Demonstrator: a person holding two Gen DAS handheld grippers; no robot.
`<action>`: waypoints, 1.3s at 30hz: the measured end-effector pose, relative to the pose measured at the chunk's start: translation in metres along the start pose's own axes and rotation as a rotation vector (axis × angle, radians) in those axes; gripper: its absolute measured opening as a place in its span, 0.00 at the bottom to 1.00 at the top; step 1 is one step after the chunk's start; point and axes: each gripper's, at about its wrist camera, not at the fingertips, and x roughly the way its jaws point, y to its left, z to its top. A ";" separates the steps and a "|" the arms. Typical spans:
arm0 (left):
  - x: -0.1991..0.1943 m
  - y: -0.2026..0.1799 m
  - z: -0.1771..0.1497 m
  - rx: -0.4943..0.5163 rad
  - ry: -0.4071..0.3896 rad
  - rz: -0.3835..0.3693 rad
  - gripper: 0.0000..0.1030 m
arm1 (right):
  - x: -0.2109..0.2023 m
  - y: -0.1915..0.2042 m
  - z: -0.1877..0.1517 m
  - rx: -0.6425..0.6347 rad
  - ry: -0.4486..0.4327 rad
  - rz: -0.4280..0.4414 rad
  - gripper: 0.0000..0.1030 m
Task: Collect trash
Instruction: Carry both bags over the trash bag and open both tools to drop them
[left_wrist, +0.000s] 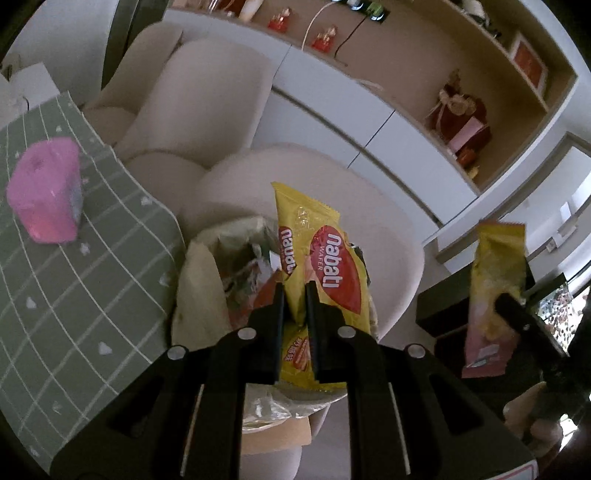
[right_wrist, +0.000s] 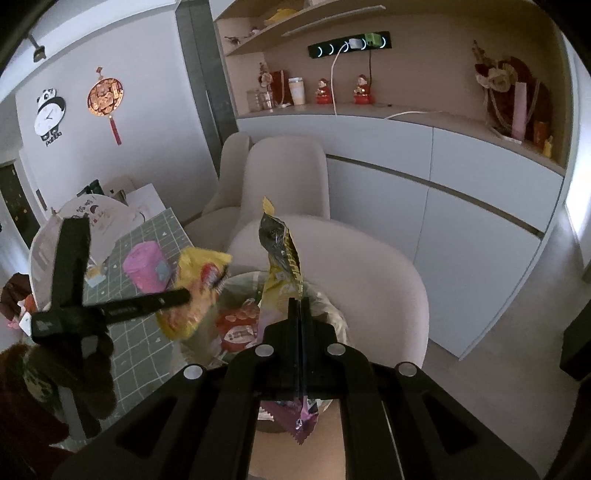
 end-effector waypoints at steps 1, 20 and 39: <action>0.006 -0.001 -0.001 0.001 0.012 0.003 0.11 | 0.000 -0.002 -0.001 0.003 0.001 0.003 0.03; -0.055 0.061 -0.001 -0.087 -0.049 0.128 0.35 | 0.097 0.027 0.003 0.089 0.123 0.178 0.03; -0.182 0.098 -0.075 -0.211 -0.251 0.467 0.46 | 0.240 0.094 -0.043 -0.069 0.491 0.176 0.03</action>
